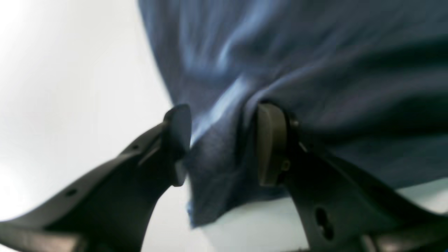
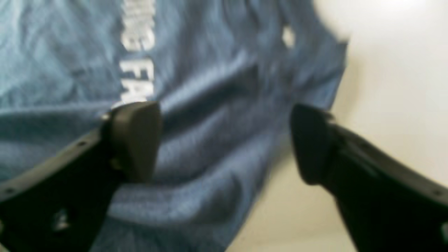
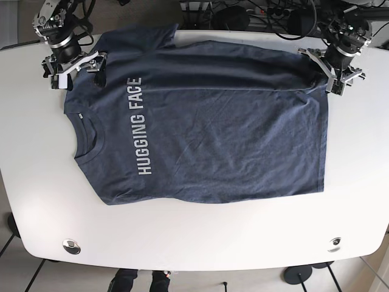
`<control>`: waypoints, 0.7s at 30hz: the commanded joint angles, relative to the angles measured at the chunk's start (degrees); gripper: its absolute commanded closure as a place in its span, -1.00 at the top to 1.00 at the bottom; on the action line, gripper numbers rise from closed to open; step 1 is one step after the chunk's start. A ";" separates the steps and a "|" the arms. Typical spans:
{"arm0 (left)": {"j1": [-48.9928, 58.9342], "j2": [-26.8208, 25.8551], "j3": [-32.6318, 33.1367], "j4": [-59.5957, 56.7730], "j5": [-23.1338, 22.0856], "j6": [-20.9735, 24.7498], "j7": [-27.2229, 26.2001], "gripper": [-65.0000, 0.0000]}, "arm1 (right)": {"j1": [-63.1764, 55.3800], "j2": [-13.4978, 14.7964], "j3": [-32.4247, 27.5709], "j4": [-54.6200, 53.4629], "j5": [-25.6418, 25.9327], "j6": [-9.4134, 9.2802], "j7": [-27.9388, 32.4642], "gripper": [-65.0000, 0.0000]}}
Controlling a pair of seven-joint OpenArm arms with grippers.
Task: Fold the T-shirt properly
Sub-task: 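Release the hem and grasp the shirt's middle with both grippers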
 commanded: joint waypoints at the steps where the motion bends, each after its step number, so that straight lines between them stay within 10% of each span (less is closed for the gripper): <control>1: 2.34 -4.40 -0.43 1.02 -7.98 0.34 -0.68 -0.16 | 2.17 0.52 0.23 1.88 0.29 0.02 1.40 0.82; 5: 3.57 -10.73 -0.78 0.93 -22.13 0.34 -0.59 -0.16 | 8.41 3.43 -1.08 -1.72 0.29 -0.24 1.40 0.82; 10: -1.00 -12.84 -2.01 0.93 -28.37 0.34 6.00 -0.16 | 22.21 7.47 -5.48 -13.15 -6.31 -0.24 1.04 0.82; 21: -28.51 -0.18 -6.23 -2.06 -2.27 0.34 16.11 -0.16 | 56.41 16.44 -10.49 -59.22 -13.43 1.61 5.53 0.82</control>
